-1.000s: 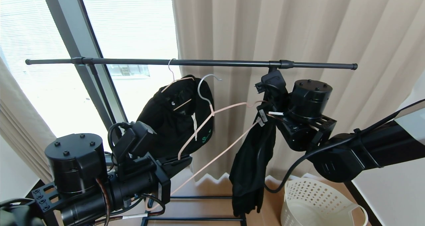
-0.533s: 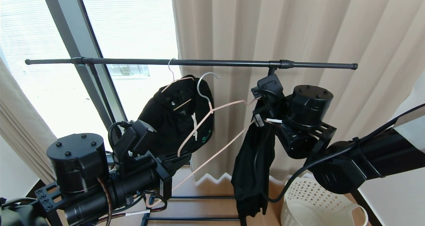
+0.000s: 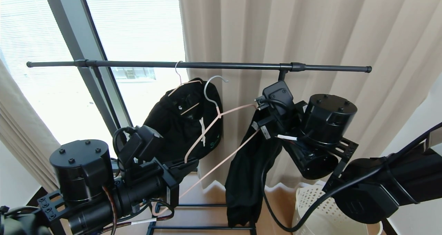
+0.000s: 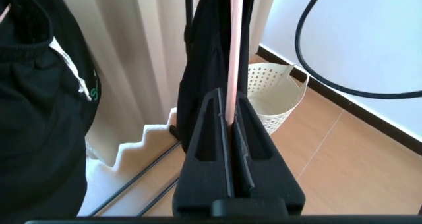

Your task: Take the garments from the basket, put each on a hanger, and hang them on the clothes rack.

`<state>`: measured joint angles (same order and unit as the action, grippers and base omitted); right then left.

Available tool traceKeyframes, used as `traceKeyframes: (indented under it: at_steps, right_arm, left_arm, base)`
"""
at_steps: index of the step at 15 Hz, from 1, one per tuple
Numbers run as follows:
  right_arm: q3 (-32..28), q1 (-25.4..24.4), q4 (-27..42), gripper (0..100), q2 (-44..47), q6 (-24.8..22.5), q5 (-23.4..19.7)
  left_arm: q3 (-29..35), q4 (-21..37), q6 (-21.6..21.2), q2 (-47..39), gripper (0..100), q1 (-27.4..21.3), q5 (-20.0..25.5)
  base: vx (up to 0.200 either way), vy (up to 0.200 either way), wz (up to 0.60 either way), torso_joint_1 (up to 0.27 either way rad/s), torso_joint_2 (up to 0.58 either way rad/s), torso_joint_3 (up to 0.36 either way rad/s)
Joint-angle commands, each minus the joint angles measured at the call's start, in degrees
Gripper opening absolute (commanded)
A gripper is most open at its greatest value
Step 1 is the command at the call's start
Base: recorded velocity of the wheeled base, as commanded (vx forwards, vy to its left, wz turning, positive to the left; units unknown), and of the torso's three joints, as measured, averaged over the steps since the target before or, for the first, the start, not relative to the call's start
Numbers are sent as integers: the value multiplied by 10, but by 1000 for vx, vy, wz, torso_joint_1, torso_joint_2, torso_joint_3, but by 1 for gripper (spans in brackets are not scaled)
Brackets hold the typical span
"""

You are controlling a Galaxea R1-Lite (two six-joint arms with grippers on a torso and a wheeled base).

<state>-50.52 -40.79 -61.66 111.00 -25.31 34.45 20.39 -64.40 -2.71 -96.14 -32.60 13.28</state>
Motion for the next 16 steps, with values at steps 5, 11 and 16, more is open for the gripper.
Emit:
traceKeyframes:
  at_steps: [5, 11, 16]
  right_arm:
    - [17, -49, -29, 0, -8, 0, 0]
    - [36, -93, -59, 0, -17, 1, -1]
    - [55, -125, -67, 0, -39, 1, -2]
  left_arm:
    - [0, 0, 0, -2, 0, 0, 1]
    - [-2, 0, -2, -3, 0, -2, 3]
    - [-2, 0, -2, -8, 0, -2, 3]
  base:
    - [0, 0, 0, 0, 0, 0]
    - [0, 0, 0, 0, 0, 0]
    - [0, 0, 0, 0, 0, 0]
